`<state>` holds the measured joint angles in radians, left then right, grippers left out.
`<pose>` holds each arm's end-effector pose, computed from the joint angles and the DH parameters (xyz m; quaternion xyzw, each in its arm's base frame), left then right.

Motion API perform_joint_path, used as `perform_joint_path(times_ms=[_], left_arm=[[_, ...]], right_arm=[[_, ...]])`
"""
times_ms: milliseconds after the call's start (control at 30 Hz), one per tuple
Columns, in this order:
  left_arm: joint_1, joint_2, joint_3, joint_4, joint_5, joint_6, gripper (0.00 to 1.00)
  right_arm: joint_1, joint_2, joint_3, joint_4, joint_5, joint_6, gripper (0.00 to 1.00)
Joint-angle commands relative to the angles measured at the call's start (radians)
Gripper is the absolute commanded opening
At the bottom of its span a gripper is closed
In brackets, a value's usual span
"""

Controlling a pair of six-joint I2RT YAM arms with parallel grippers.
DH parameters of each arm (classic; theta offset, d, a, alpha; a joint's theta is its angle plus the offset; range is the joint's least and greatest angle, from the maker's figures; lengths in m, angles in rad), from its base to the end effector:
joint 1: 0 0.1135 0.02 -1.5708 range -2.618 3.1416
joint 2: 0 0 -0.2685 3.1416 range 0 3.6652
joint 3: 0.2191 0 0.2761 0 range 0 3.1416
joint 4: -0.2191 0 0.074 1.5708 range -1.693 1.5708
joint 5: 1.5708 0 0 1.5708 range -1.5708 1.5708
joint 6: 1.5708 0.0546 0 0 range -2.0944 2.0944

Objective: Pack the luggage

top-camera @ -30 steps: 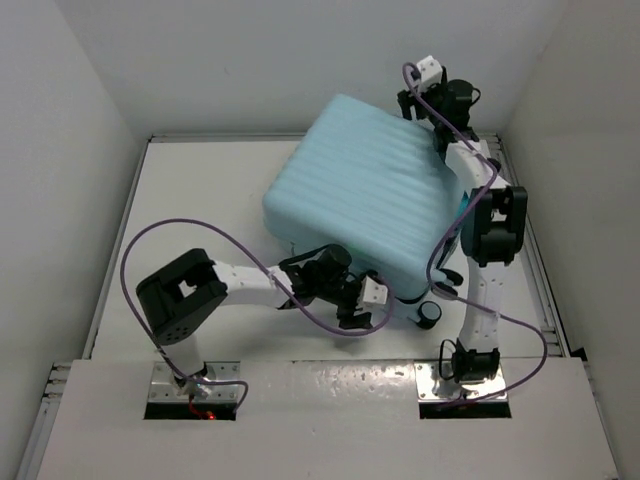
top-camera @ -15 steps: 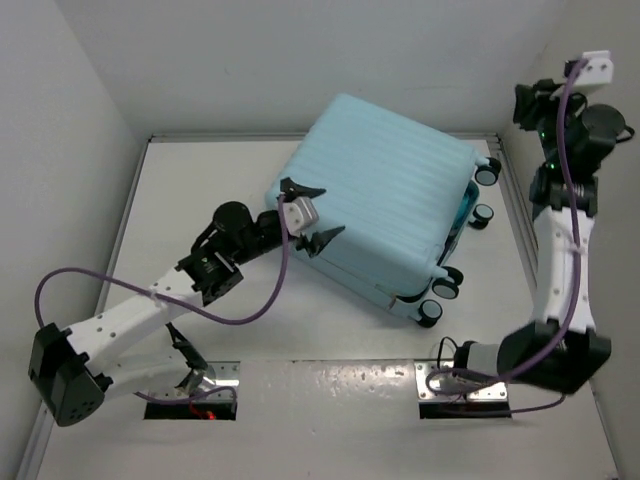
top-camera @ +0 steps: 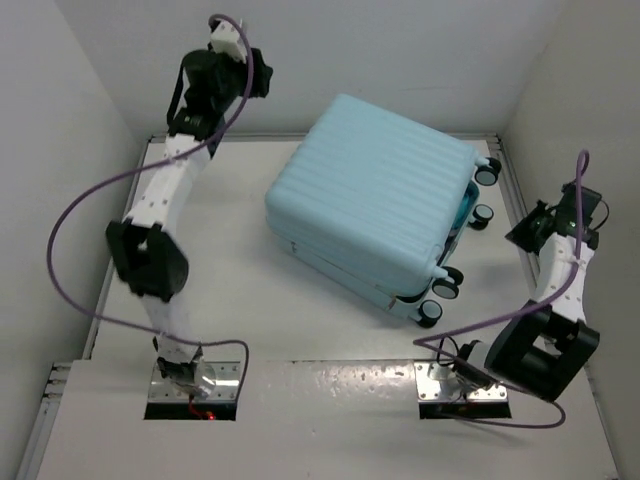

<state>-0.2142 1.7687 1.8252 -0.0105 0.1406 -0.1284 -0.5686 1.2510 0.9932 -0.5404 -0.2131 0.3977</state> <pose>0.4541 -0.1066 0.4578 0.0803 0.6861 -0.1708 0.7026 0.2593 -0.1520 0.2665 0.3924 0.8342 0.0662 0.3817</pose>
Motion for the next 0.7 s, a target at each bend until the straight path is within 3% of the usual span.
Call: perform_joint_path(times_ms=[0,33,67,133,333,467,533,667], left_arm=[[0.039,0.337,0.371,-0.253,0.245,-0.071,0.64],[0.048,0.412,0.546,-0.278,0.334,-0.071,0.60],[0.049,0.514,0.596,-0.278,0.350,-0.071,0.60],[0.017,0.563,0.637,-0.249,0.404,-0.024,0.59],[-0.086,0.581,0.479,-0.190,0.447,0.072,0.57],[-0.117,0.604,0.479,-0.151,0.575,-0.010,0.56],[-0.126,0.569,0.416,-0.048,0.644,-0.071,0.56],[-0.145,0.512,0.370,0.006,0.652,-0.108,0.61]], right_arm=[[-0.016,0.039,-0.022,-0.070,-0.067,0.176,0.00],[-0.013,0.066,-0.034,-0.063,-0.065,0.190,0.00],[-0.011,0.082,-0.037,-0.061,-0.062,0.205,0.00],[0.004,0.149,-0.044,-0.047,-0.052,0.207,0.00],[0.119,0.382,0.065,0.026,-0.068,0.242,0.01],[0.217,0.516,0.157,0.106,-0.092,0.269,0.03],[0.281,0.583,0.226,0.135,-0.111,0.283,0.04],[0.355,0.666,0.375,0.198,-0.132,0.283,0.04]])
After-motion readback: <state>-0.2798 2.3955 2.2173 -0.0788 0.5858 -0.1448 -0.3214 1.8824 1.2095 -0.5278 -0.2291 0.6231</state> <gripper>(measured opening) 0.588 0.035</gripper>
